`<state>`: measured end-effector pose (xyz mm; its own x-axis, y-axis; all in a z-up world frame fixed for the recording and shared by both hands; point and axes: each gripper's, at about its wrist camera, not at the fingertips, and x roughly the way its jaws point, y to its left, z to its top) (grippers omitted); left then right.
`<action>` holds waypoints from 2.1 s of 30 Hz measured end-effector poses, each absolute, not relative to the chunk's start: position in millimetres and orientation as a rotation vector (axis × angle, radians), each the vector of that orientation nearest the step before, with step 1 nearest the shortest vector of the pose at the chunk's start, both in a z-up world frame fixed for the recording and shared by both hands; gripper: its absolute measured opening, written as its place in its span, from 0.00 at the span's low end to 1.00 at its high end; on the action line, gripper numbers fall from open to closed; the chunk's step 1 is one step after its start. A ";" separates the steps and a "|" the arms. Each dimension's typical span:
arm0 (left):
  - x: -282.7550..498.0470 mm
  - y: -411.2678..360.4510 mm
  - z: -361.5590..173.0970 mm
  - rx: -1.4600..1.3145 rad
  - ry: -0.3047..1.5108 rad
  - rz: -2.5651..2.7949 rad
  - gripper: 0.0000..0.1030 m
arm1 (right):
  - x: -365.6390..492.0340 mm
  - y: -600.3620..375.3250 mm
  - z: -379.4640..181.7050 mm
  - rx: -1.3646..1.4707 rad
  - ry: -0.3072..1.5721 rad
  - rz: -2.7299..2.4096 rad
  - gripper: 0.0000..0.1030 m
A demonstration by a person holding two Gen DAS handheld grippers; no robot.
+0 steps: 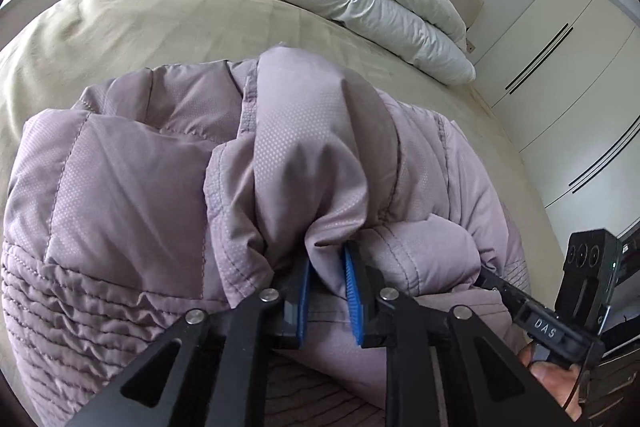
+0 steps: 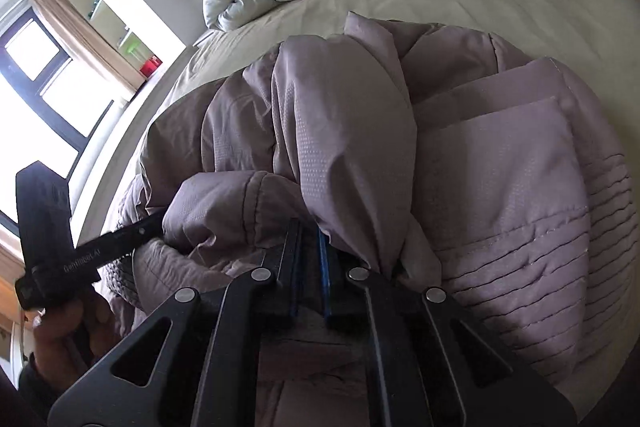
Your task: Fold large clothes
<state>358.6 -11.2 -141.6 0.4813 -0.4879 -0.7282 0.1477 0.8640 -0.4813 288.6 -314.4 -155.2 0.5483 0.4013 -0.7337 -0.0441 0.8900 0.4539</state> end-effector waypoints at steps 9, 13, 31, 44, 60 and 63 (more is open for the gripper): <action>313.6 1.7 -74.7 -0.327 0.870 -0.305 0.55 | 266.4 -312.8 -108.1 0.362 0.847 0.341 0.08; 314.5 -10.6 -38.9 -0.214 0.747 -0.272 0.63 | 267.5 -308.7 -67.2 0.298 0.747 0.348 0.09; 368.5 -64.3 -135.2 0.055 0.905 -0.272 0.70 | 320.2 -308.7 -118.4 0.272 0.800 0.193 0.09; 324.0 -32.2 -92.3 -0.146 0.904 -0.359 0.74 | 270.7 -297.2 -109.6 0.210 0.795 0.235 0.10; 42.3 102.1 -45.3 -0.366 1.050 -0.303 0.97 | 6.6 -347.1 -38.9 0.442 0.790 0.366 0.91; -4.9 133.3 -72.1 -0.451 1.129 -0.252 0.97 | -50.1 -364.6 -48.6 0.442 0.832 0.360 0.91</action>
